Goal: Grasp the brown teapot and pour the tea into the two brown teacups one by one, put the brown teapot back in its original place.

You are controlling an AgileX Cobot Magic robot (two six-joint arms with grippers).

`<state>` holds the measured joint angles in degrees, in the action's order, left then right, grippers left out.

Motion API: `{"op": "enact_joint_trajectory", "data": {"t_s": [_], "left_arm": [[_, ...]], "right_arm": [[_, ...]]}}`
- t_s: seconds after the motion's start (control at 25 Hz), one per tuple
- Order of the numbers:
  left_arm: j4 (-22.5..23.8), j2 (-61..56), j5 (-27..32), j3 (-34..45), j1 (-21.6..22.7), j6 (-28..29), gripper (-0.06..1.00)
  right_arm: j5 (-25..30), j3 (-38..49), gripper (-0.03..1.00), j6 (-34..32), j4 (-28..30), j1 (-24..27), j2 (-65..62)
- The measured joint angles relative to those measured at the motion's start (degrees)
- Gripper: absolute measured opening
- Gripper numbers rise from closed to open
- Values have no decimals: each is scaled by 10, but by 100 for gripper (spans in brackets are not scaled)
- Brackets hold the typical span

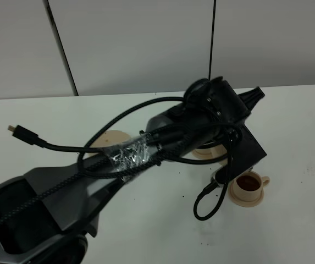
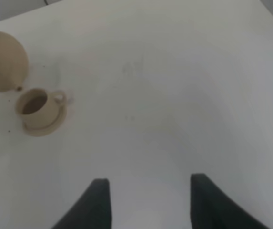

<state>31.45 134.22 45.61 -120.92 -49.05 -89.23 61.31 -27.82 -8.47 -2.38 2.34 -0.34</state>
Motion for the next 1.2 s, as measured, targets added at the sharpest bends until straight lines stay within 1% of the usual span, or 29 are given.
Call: {"op": "enact_joint_trajectory", "data": {"t_s": [0.28, 0.44, 0.6, 0.76, 0.84, 0.96, 1.2], "left_arm": [[-67, -20, 19, 0, 29, 39, 17], [-117, -21, 35, 0, 46, 61, 17], [-181, -21, 56, 0, 62, 70, 17], [-255, -21, 60, 0, 82, 81, 17], [-283, -21, 66, 0, 91, 88, 17], [-302, -21, 85, 0, 101, 110, 17], [-321, -21, 107, 0, 108, 186, 17]], "right_arm": [[0, 0, 38, 0, 0, 0, 0], [0, 0, 38, 0, 0, 0, 0], [0, 0, 38, 0, 0, 0, 0], [0, 0, 38, 0, 0, 0, 0], [0, 0, 38, 0, 0, 0, 0], [0, 0, 38, 0, 0, 0, 0], [0, 0, 38, 0, 0, 0, 0]]}}
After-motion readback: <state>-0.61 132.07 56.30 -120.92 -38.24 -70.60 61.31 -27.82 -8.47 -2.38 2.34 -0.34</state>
